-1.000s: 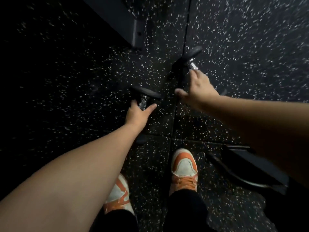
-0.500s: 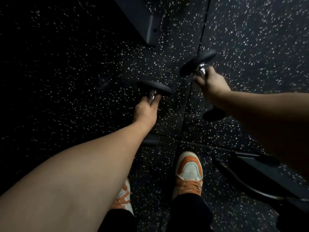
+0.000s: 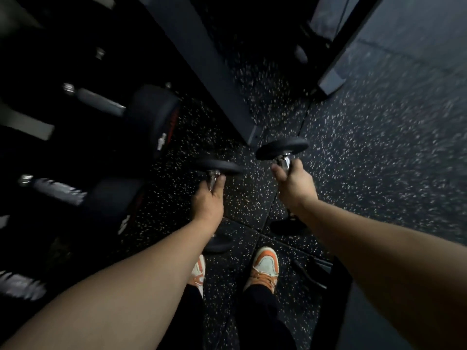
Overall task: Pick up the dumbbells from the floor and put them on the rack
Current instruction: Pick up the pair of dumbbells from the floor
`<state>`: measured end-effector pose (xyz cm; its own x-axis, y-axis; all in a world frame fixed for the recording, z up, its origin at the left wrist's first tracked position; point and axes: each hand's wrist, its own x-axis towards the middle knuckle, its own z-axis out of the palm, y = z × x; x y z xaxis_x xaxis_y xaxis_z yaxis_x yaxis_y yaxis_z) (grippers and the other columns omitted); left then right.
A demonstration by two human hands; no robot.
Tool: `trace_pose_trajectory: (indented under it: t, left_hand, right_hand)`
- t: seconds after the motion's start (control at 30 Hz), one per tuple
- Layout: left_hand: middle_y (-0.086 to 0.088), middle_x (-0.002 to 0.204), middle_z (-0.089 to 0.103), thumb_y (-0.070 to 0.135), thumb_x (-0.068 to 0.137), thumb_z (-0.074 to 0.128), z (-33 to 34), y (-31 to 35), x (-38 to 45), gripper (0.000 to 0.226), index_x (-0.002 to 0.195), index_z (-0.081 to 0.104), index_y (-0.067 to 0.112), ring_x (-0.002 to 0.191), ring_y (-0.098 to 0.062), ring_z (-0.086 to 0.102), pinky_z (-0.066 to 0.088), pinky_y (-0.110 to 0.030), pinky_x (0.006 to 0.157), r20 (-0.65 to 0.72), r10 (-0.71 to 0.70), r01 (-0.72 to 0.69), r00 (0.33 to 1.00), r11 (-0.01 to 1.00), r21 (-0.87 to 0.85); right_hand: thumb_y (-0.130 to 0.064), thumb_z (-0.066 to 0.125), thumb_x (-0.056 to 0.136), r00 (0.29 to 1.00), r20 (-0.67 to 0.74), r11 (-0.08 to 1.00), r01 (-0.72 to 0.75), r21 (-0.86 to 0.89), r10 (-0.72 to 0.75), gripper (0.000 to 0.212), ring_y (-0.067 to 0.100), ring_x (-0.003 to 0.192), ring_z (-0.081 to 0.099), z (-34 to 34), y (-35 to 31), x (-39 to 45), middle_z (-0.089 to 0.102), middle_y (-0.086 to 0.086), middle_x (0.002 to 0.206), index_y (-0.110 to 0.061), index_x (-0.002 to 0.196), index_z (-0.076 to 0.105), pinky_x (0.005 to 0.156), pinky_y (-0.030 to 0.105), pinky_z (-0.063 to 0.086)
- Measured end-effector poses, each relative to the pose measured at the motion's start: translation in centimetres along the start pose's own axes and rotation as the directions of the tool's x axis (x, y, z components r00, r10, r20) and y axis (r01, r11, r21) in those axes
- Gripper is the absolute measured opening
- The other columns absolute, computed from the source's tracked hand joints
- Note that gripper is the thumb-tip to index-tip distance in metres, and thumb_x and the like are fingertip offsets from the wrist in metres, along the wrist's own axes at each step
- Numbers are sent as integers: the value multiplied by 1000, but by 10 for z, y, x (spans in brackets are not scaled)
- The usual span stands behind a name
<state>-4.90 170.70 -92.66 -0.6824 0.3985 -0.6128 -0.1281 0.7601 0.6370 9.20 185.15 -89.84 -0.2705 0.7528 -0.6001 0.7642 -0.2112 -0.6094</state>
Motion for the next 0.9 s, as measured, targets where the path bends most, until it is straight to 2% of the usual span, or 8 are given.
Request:
trace_pose_trajectory:
  t: [0.13, 0.33, 0.43, 0.6, 0.7, 0.77, 0.83, 0.9]
  left_hand:
    - [-25, 89, 68, 72, 86, 45, -82, 54, -84, 46, 81, 48, 26, 83, -48, 67, 58, -57, 72, -116, 14, -20, 993, 999, -48]
    - [-6, 74, 63, 74, 83, 43, -192, 98, -211, 50, 83, 52, 25, 80, -46, 68, 59, -54, 70, -304, -3, -56, 953, 981, -186]
    - [-16, 77, 65, 81, 76, 41, -236, 90, -269, 58, 84, 52, 24, 80, -49, 66, 56, -54, 69, -400, -38, -80, 916, 958, -274]
    - [-13, 77, 68, 81, 76, 41, -298, 49, -364, 60, 88, 55, 23, 73, -42, 68, 59, -54, 69, -542, -174, -81, 822, 907, -414]
    - [-4, 59, 62, 87, 73, 41, -324, 2, -427, 64, 84, 54, 25, 44, -21, 59, 51, -37, 44, -608, -226, -146, 761, 854, -500]
    - [4, 50, 57, 92, 67, 41, -339, -37, -473, 66, 77, 53, 28, 36, -15, 52, 43, -31, 40, -647, -260, -181, 717, 827, -533]
    - [6, 47, 53, 92, 66, 43, -355, -80, -521, 64, 73, 52, 29, 37, -15, 51, 41, -30, 41, -658, -313, -204, 685, 785, -585]
    - [5, 46, 52, 90, 68, 45, -372, -122, -567, 63, 73, 50, 28, 36, -16, 50, 40, -30, 38, -689, -363, -236, 627, 755, -612]
  right_hand:
    - [-57, 45, 93, 997, 8, 995, 82, -49, -82, 41, 24, 76, 62, -43, -77, -87, 63, 6, 90, -20, 110, 46, 68, 42, 52]
    - [-54, 49, 93, 964, 125, 965, 246, -86, -235, 32, 32, 87, 62, -77, -171, -219, 66, 11, 96, -23, 101, 44, 75, 40, 48]
    - [-55, 49, 92, 929, 202, 935, 335, -113, -309, 33, 33, 87, 63, -72, -198, -280, 68, 11, 96, -23, 100, 45, 75, 40, 48]
    - [-54, 51, 91, 835, 353, 859, 492, -139, -422, 37, 26, 76, 58, -38, -221, -382, 67, 10, 95, -22, 107, 48, 67, 36, 41]
    - [-54, 52, 91, 770, 431, 809, 571, -138, -470, 33, 23, 76, 59, -11, -217, -448, 66, 5, 89, -24, 103, 48, 63, 35, 39]
    - [-55, 53, 91, 714, 490, 764, 630, -139, -500, 42, 21, 78, 61, 9, -208, -496, 68, 6, 92, -19, 112, 51, 58, 34, 39]
    - [-56, 53, 91, 657, 551, 718, 681, -141, -515, 56, 26, 86, 63, 33, -194, -547, 69, 10, 102, -14, 127, 49, 63, 33, 40]
    - [-58, 53, 90, 601, 598, 675, 726, -132, -530, 62, 27, 86, 61, 58, -181, -599, 67, 11, 100, -12, 131, 47, 70, 32, 40]
